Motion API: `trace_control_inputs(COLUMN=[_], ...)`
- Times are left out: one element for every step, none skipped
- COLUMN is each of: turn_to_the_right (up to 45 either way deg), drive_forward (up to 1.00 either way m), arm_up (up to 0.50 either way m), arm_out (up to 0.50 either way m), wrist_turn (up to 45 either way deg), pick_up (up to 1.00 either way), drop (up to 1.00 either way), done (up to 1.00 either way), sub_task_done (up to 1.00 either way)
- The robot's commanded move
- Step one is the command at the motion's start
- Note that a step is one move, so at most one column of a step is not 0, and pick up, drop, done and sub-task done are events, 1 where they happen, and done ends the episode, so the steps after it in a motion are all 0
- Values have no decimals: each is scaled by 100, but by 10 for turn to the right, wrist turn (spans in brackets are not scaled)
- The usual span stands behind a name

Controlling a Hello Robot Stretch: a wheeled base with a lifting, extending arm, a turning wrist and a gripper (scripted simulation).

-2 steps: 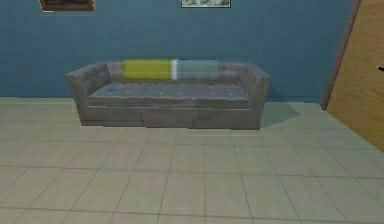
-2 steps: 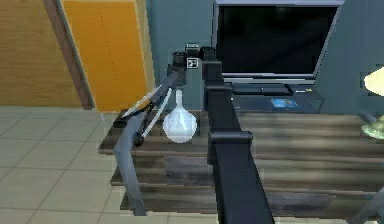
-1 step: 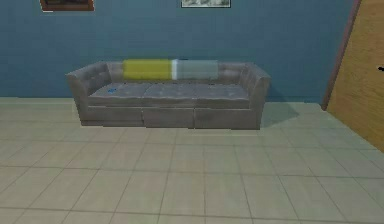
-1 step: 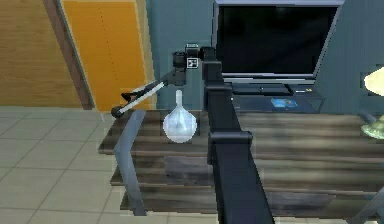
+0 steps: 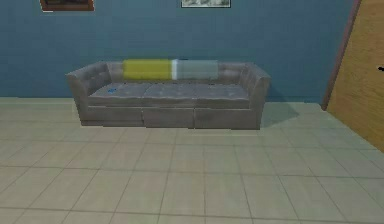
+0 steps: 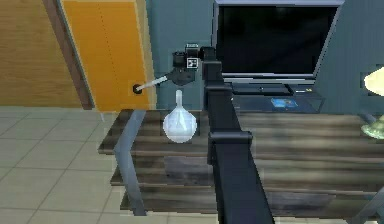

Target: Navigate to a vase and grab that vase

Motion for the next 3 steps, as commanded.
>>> trace_control_inputs(turn_to_the_right=[0,0,0], drive_forward=[0,0,0], arm_up=[0,-30,0], arm_out=[0,0,0], wrist_turn=[420,0,0], pick_up=[0,0,100], drop=[0,0,0], done=[0,0,0], sub_task_done=[0,0,0])
